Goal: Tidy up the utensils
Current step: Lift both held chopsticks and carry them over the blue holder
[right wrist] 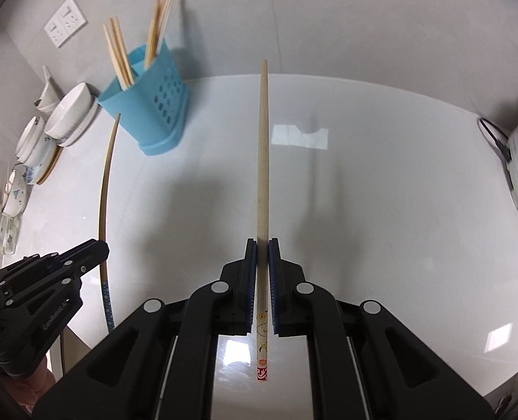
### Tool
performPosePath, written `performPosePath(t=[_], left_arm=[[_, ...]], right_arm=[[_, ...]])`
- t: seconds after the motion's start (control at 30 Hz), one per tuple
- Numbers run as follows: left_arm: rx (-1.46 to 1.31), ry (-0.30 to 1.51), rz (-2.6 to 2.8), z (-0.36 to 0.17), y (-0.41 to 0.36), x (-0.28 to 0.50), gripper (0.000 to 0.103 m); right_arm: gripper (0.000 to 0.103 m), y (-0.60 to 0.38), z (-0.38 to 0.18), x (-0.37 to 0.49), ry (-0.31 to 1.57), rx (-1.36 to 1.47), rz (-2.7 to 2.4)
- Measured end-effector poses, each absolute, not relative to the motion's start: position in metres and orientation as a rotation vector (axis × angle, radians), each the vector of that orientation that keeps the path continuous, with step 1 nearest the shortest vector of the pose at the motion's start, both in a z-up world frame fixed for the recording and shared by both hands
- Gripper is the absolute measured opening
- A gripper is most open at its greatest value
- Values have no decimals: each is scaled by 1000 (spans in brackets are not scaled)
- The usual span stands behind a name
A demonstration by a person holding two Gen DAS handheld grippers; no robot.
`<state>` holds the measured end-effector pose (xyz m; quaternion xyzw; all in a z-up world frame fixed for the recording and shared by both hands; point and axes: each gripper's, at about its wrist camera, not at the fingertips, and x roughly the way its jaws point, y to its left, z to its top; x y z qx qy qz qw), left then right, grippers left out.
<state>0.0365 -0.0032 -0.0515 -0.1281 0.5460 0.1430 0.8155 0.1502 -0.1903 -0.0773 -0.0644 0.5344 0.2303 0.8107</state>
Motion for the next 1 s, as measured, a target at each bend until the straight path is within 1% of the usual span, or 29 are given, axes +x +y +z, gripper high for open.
performPosePath(t=[0.53,1.0], left_arm=[[-311,1054,370,-15,25,45,7],[-326,912,411,30,51,61,7]], right_arm=[[6,-147,-34,170,1036,-153,604],[6,-113,2,187,927,-159,671]])
